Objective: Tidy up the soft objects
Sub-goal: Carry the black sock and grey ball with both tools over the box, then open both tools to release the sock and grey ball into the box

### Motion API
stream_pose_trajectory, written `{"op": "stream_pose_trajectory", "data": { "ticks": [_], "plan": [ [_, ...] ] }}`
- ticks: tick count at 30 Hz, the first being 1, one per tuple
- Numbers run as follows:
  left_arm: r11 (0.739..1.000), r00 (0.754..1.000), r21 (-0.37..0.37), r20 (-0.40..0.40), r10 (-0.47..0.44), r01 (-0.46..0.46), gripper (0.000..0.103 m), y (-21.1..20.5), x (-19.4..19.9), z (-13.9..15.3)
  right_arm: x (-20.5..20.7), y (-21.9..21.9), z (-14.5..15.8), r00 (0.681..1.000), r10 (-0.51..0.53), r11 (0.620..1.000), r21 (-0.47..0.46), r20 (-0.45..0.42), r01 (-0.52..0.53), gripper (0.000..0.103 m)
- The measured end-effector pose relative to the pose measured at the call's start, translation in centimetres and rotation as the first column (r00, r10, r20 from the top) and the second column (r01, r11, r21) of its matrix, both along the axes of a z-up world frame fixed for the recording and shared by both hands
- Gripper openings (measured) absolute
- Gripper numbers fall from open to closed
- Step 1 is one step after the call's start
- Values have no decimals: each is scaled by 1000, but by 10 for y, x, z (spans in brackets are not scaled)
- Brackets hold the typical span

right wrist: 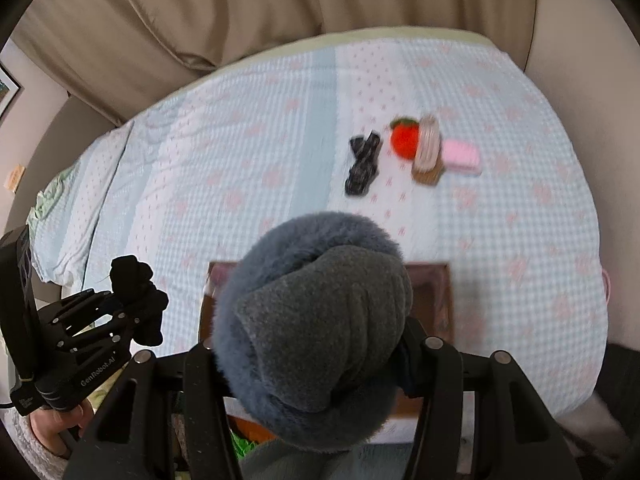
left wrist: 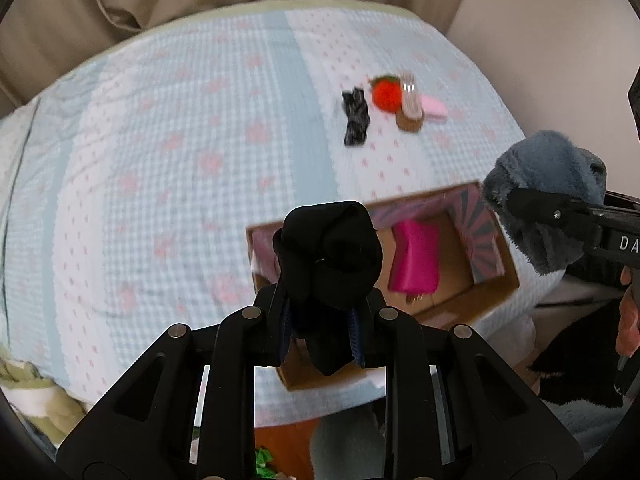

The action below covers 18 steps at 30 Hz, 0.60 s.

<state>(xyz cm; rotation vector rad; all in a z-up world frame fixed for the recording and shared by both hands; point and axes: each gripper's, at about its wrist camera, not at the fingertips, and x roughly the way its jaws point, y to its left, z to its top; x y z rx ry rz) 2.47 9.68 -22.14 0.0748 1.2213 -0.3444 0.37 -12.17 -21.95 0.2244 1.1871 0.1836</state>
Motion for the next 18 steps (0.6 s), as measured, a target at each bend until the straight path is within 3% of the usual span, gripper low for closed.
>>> {"op": "stream_pose_trajectory", "data": {
  "ticks": [11, 18],
  "plan": [
    [998, 984, -27, -167, -62, 59, 20, -17, -19, -87, -24, 37, -75, 988, -13, 1000, -15, -153, 10, 50],
    [997, 974, -21, -210, -81, 78, 20, -35, -14, -125, -17, 38, -118, 977, -26, 1000, -18, -213, 23, 50]
  ]
}}
